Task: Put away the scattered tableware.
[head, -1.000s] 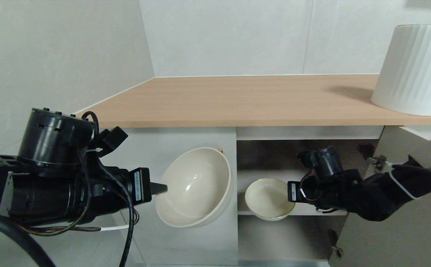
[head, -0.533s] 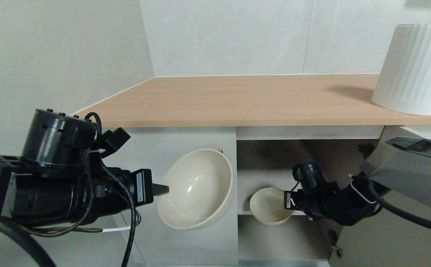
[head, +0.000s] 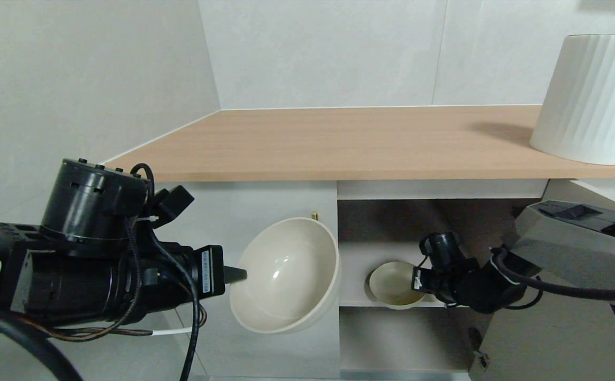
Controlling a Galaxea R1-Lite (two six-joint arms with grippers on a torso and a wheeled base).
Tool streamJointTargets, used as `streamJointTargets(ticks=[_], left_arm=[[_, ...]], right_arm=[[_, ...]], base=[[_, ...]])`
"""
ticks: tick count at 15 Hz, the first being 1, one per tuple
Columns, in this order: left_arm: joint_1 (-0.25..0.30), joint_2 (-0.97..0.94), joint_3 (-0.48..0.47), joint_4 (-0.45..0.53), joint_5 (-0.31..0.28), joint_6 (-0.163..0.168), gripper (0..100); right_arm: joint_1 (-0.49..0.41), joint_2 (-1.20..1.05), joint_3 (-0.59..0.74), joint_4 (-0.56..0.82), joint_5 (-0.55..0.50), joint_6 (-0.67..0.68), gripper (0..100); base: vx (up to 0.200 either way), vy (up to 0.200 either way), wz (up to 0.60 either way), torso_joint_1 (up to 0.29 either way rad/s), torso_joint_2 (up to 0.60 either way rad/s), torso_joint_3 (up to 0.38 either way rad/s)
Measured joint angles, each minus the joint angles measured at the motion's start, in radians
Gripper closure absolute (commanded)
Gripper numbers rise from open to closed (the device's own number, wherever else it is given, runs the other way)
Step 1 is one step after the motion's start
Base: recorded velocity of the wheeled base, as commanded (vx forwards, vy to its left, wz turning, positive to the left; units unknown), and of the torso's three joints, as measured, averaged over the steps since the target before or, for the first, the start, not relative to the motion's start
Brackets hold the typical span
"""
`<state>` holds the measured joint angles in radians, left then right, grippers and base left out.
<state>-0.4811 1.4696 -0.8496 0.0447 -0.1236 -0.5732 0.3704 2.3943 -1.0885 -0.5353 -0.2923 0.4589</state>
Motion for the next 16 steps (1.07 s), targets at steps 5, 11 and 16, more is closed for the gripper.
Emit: streamJointTargets(ticks=[5,11,16], left_arm=[[-0.003,0.002,0.0,0.0,-0.006,-0.001,100],[-0.004,0.002,-0.002,0.001,-0.019,-0.001,100],[-0.004,0.003,-0.002,0.001,-0.021,-0.001,100]], right_arm=[[-0.019,0.048,-0.05,0.006,-0.052,-0.001,100],[-0.033,0.082,-0.101,0.01,-0.089,0.0,100],[-0.04,0.098,-0.122,0.012,-0.119,-0.001,100]], base=[[0.0,0.0,0.0,0.0,0.0,0.0],[0.0,0.0,0.0,0.0,0.0,0.0],[0.0,0.0,0.0,0.0,0.0,0.0]])
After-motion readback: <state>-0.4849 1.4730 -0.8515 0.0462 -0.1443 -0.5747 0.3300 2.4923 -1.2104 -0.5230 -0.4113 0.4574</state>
